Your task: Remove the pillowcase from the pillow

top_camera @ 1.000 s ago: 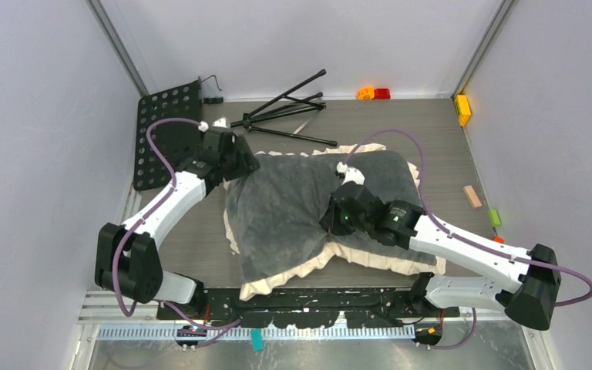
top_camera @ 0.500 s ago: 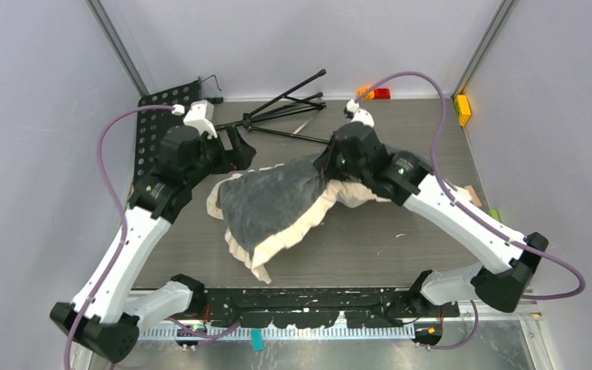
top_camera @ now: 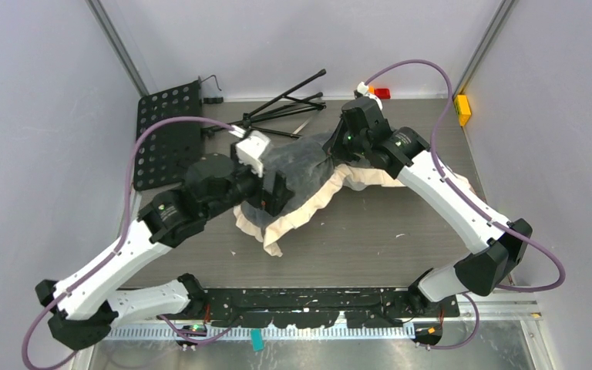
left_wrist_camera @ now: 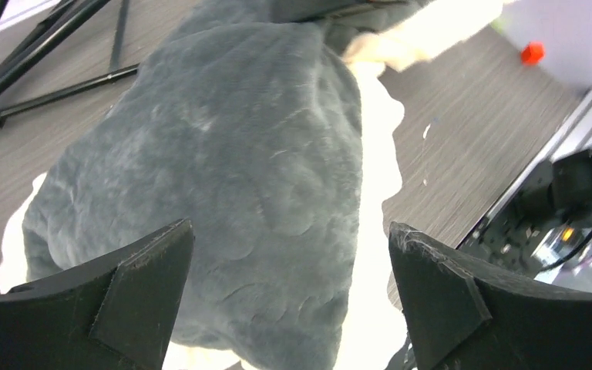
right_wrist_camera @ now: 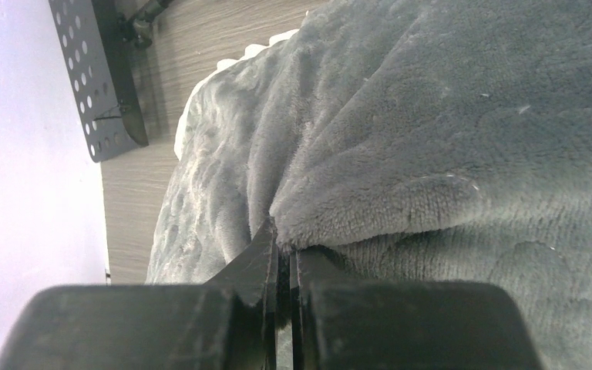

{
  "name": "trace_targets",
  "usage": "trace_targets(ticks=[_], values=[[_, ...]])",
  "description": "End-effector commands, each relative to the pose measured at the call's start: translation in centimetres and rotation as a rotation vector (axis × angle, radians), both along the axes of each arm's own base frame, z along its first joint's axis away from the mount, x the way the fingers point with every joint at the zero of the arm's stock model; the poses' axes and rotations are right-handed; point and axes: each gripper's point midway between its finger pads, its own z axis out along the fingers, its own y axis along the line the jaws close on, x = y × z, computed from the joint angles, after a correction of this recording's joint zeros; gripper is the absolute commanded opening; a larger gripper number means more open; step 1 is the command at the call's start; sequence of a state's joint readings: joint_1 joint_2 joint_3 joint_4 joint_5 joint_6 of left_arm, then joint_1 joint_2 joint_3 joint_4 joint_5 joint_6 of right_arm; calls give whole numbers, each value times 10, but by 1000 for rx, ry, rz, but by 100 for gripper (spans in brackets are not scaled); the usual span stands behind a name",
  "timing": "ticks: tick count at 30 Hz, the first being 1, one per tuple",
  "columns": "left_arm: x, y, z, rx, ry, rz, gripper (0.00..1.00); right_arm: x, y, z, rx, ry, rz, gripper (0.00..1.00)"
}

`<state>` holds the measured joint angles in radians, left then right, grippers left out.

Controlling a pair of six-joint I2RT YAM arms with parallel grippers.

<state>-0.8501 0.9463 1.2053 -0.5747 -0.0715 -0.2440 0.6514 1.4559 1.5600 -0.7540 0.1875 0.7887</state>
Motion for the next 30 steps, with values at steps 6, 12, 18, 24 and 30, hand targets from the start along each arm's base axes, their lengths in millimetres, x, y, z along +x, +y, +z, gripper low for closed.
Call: trace_targets(ticks=[6,12,18,24,30], values=[[-13,-57,-5,262,-222,-179,100,8,13,67,152,-159,34,0],[3,-51,-30,447,-239,-144,100,5,18,72,170,-160,68,0],[20,-39,-52,554,-203,-57,84,3,15,79,173,-178,70,3],[37,-33,-49,440,-144,1,0,-5,-11,84,124,-267,41,42],[34,-40,-18,329,-91,-1,0,-58,-39,92,9,-328,208,81]])
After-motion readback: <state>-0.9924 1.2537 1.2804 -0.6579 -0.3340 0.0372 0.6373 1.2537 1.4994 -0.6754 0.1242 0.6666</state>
